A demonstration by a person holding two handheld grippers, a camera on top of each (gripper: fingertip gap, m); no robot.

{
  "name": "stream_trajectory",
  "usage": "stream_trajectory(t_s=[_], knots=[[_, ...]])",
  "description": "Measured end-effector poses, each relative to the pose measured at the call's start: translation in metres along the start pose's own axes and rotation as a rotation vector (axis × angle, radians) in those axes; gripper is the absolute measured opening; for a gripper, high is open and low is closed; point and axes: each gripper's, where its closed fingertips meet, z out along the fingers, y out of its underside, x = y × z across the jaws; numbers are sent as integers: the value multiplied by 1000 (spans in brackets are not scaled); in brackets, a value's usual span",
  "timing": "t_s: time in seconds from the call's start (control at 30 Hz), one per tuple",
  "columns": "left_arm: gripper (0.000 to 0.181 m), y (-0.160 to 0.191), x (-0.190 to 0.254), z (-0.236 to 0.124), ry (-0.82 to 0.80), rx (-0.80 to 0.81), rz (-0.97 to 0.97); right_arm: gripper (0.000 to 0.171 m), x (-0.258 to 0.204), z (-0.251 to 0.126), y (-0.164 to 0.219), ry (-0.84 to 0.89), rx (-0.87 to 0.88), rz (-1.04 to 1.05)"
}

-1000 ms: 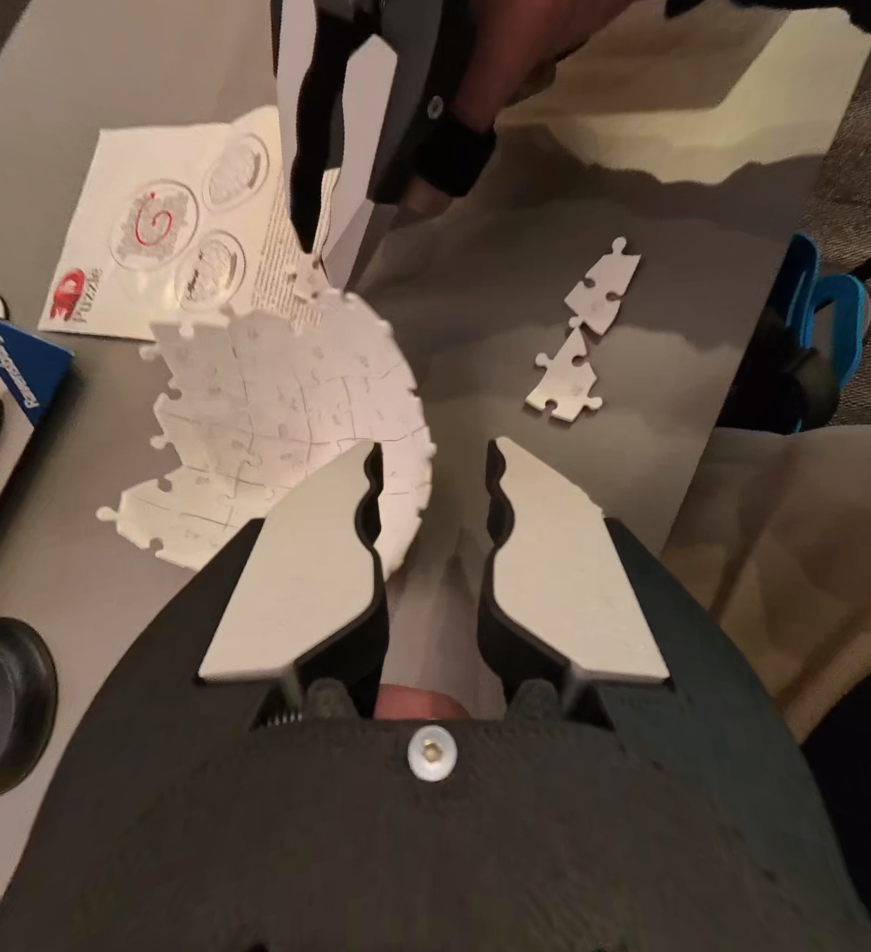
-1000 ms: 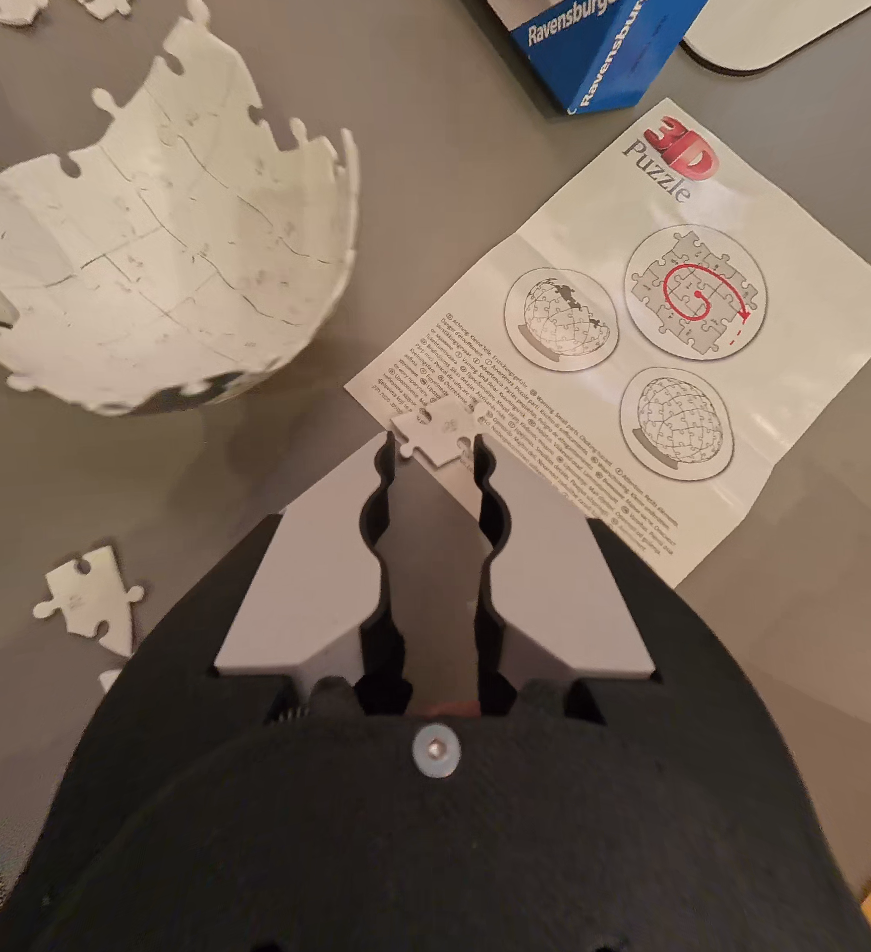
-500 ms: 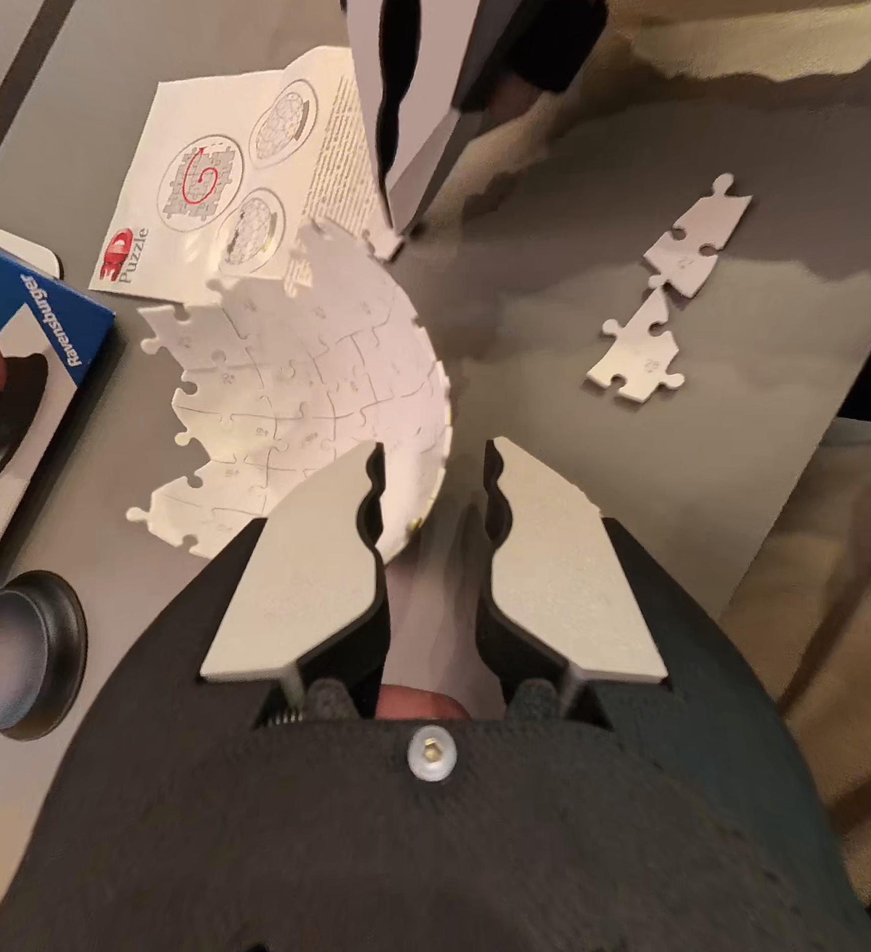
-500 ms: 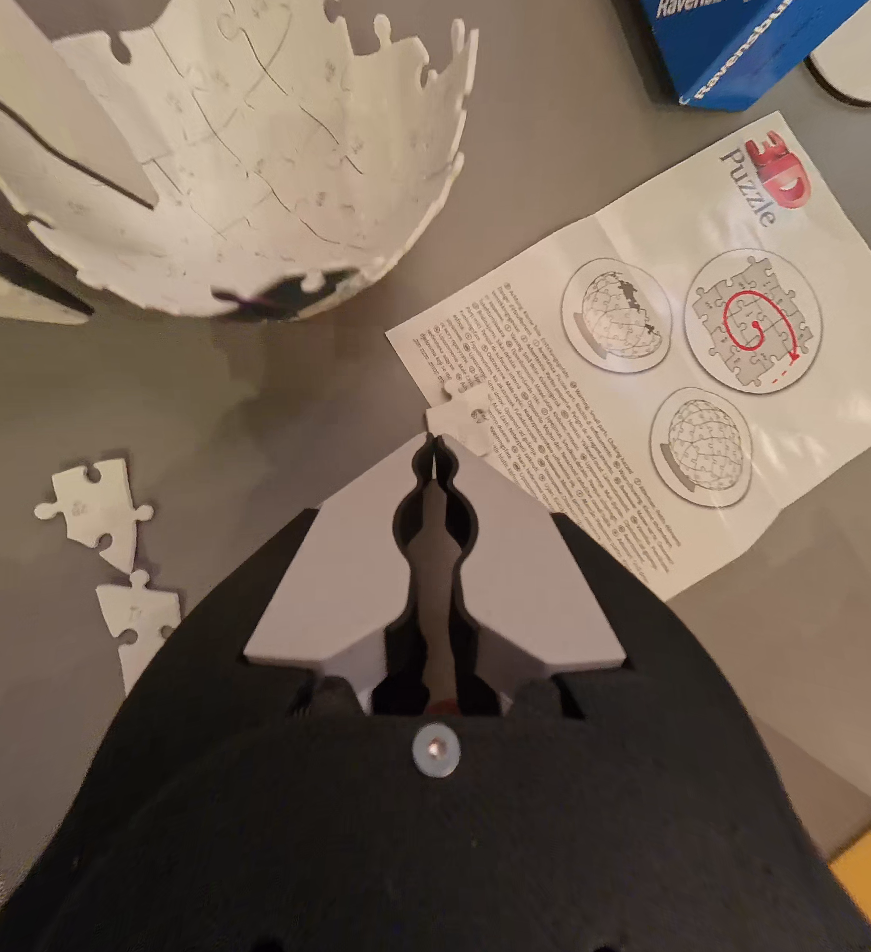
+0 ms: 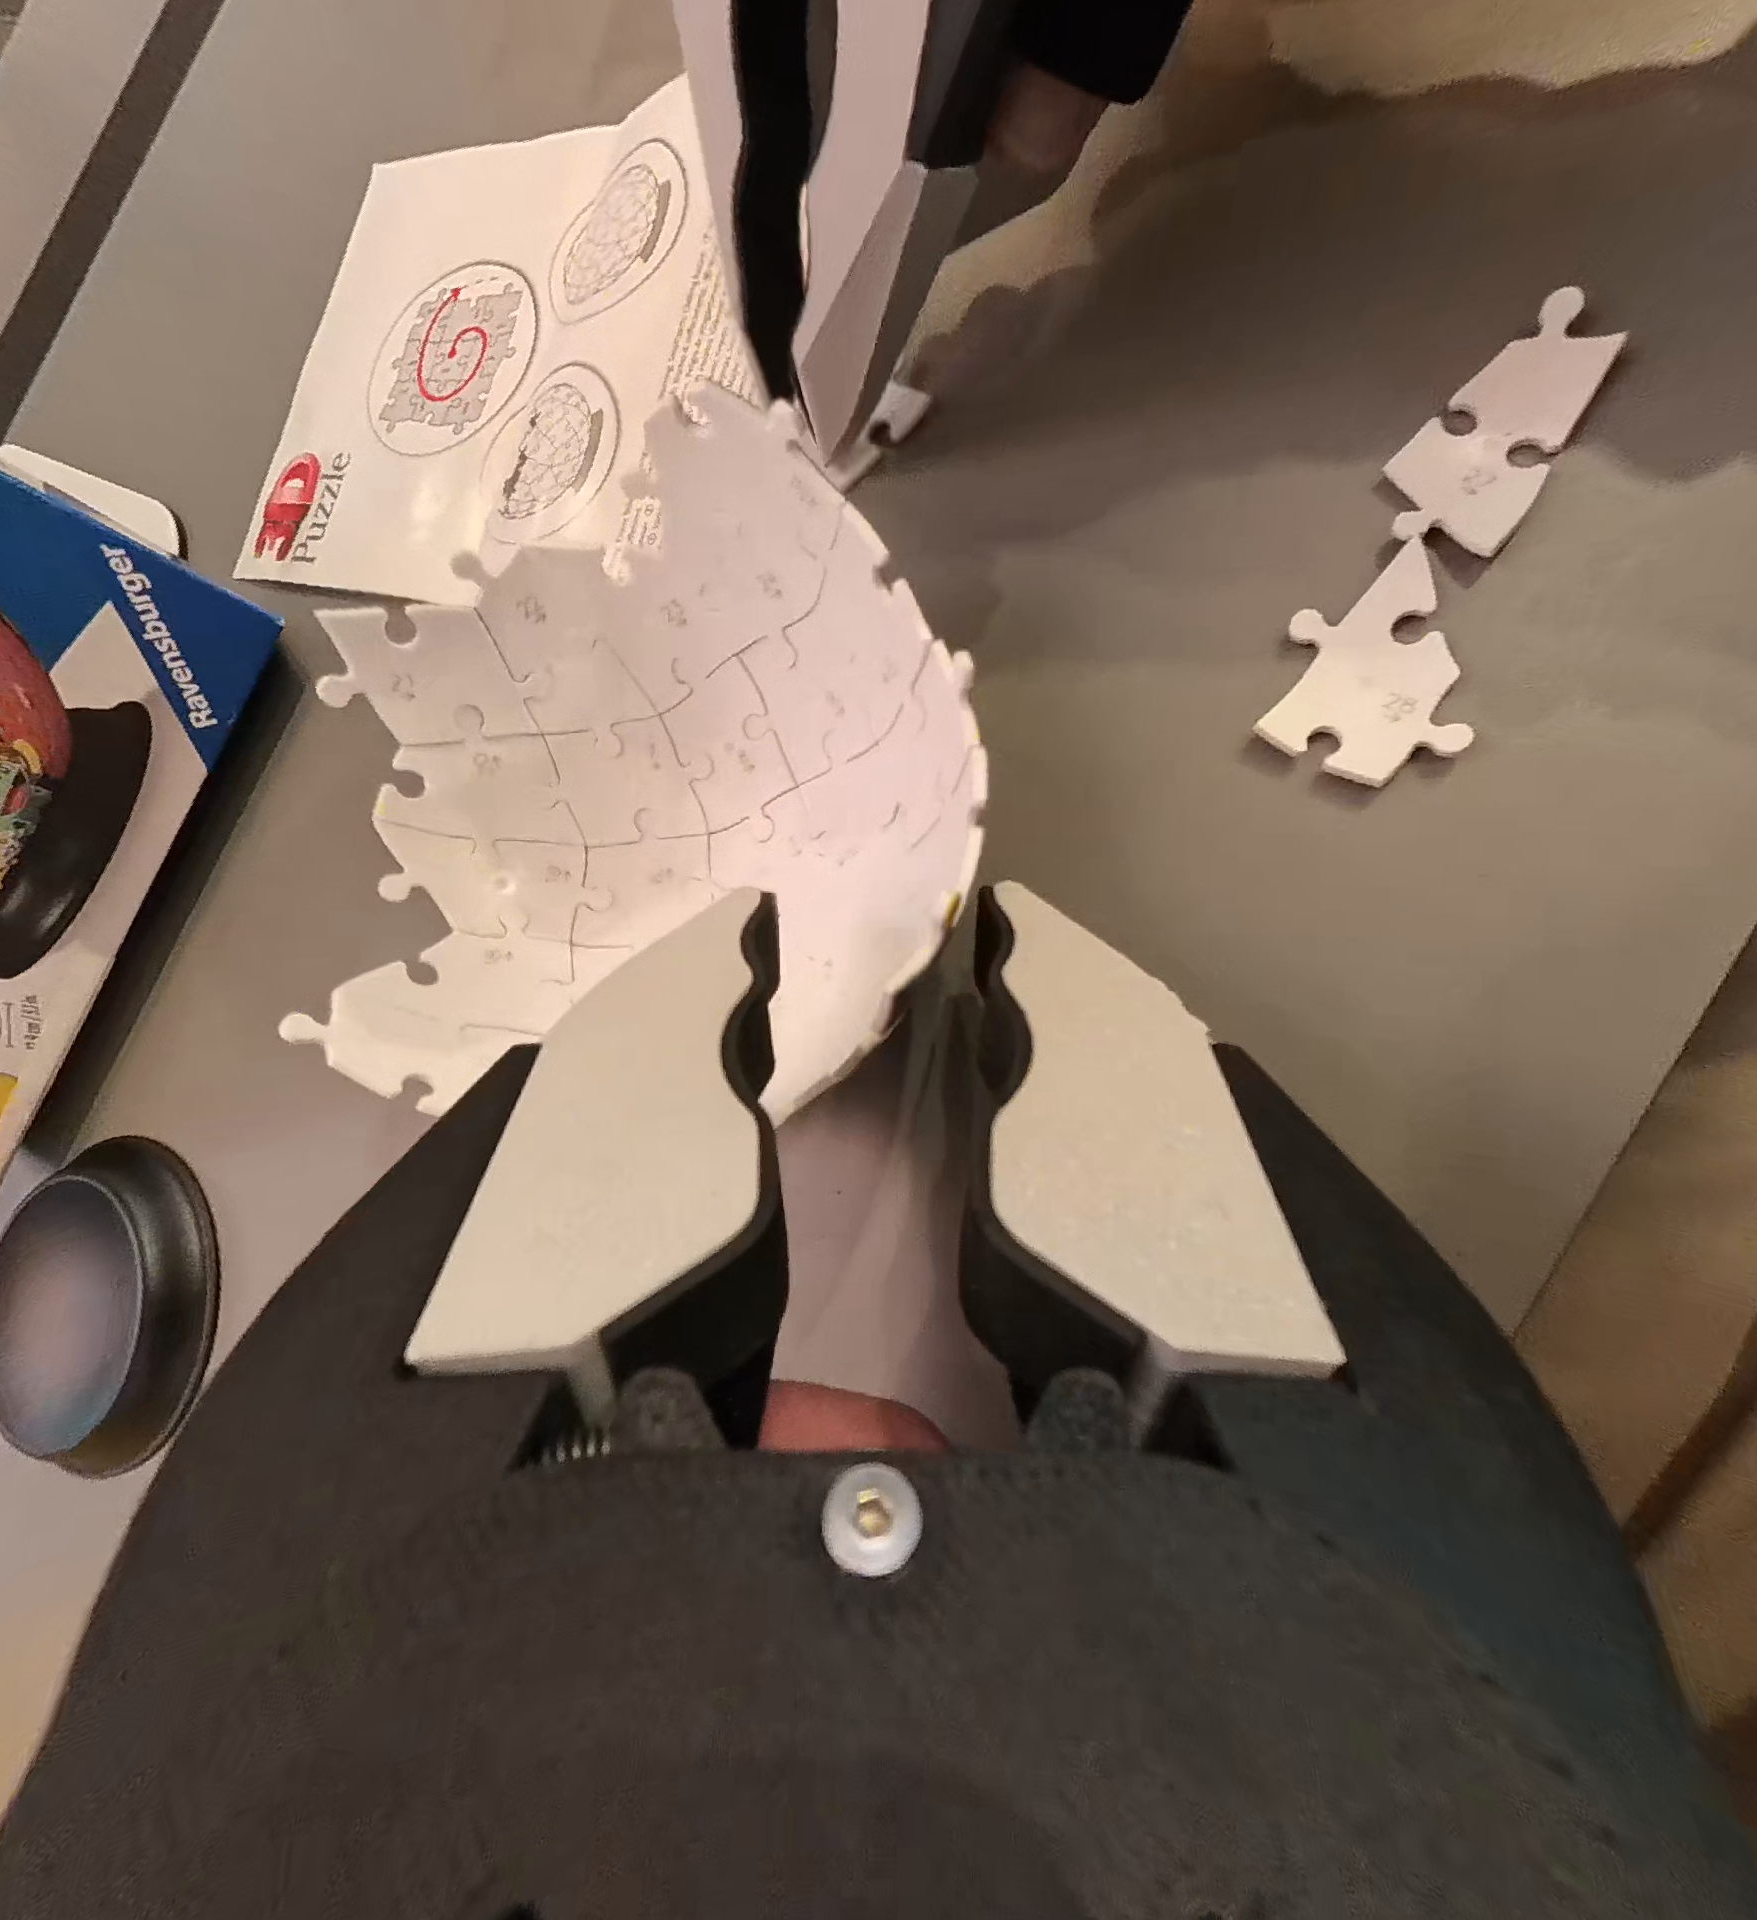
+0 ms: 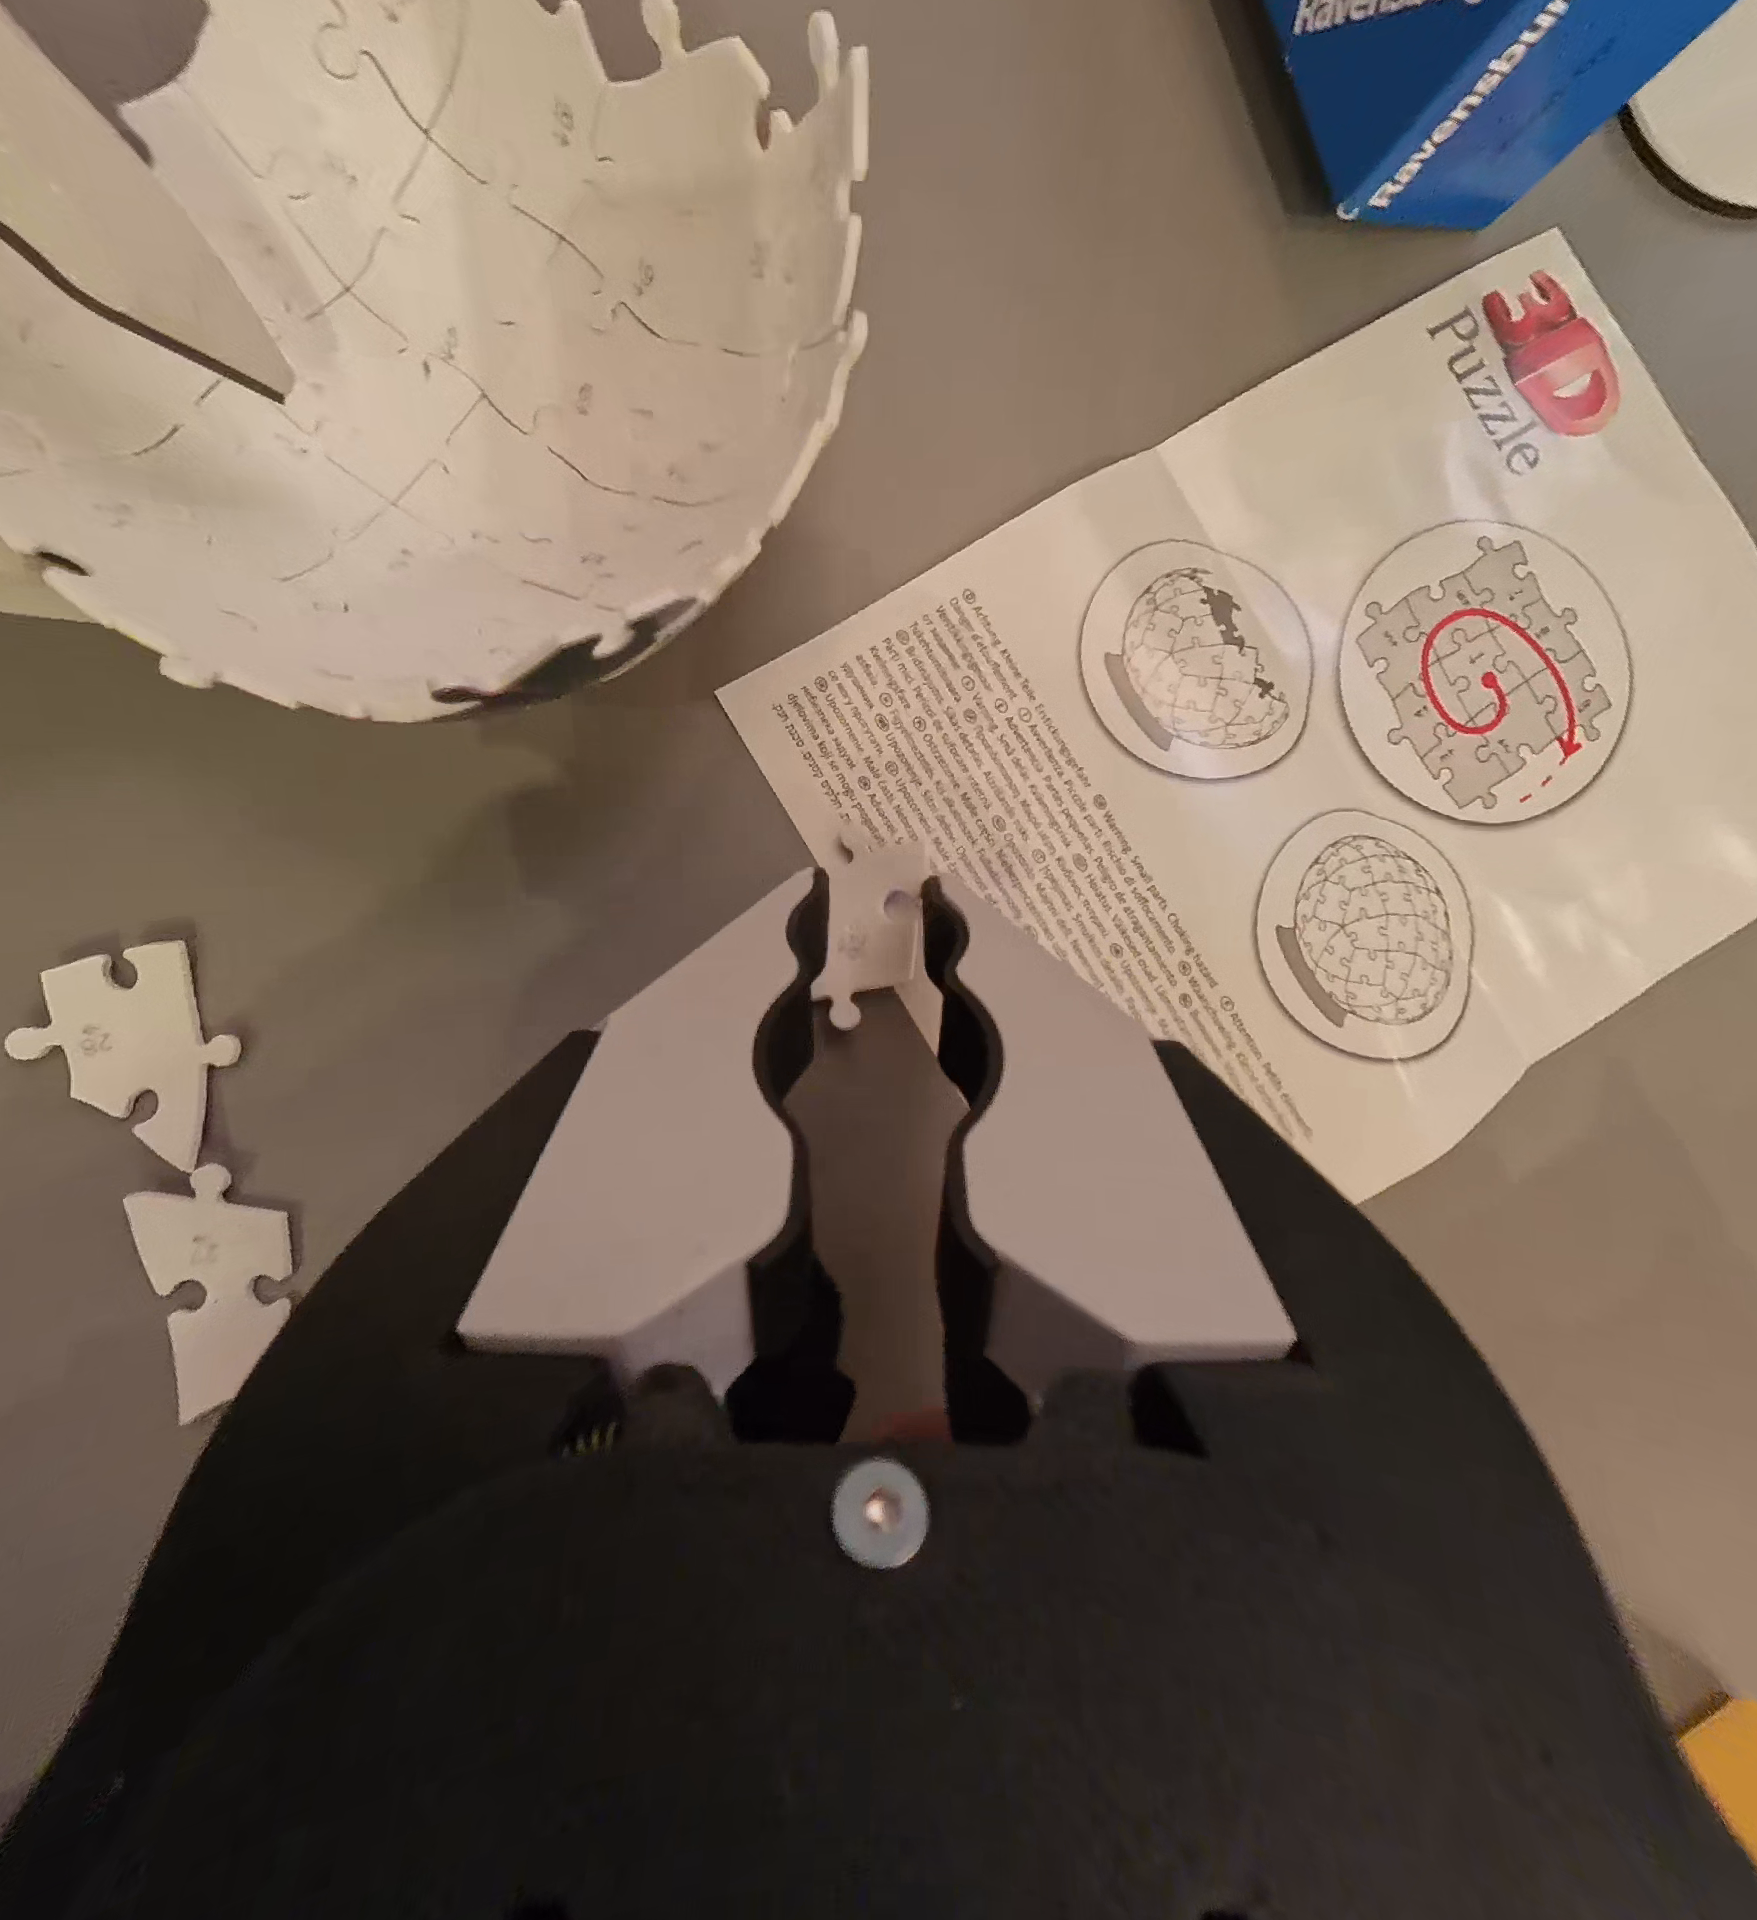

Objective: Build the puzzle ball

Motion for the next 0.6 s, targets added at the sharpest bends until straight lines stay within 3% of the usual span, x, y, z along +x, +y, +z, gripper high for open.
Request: stream_trajectory(t_s=[0.13,0.37,0.5,0.6], knots=[[35,-1,0,0,-10,7,23,0,-5,-2,5,-13,36,51],[35,-7,1,-2,-4,22,55,0,-13,-16,2,-9,134,171],[35,-12,5,-7,29,37,87,17,-19,-27,-8,-6,161,168],[33,-18,10,-19,91,44,120,18,-23,-38,-22,-4,190,155]])
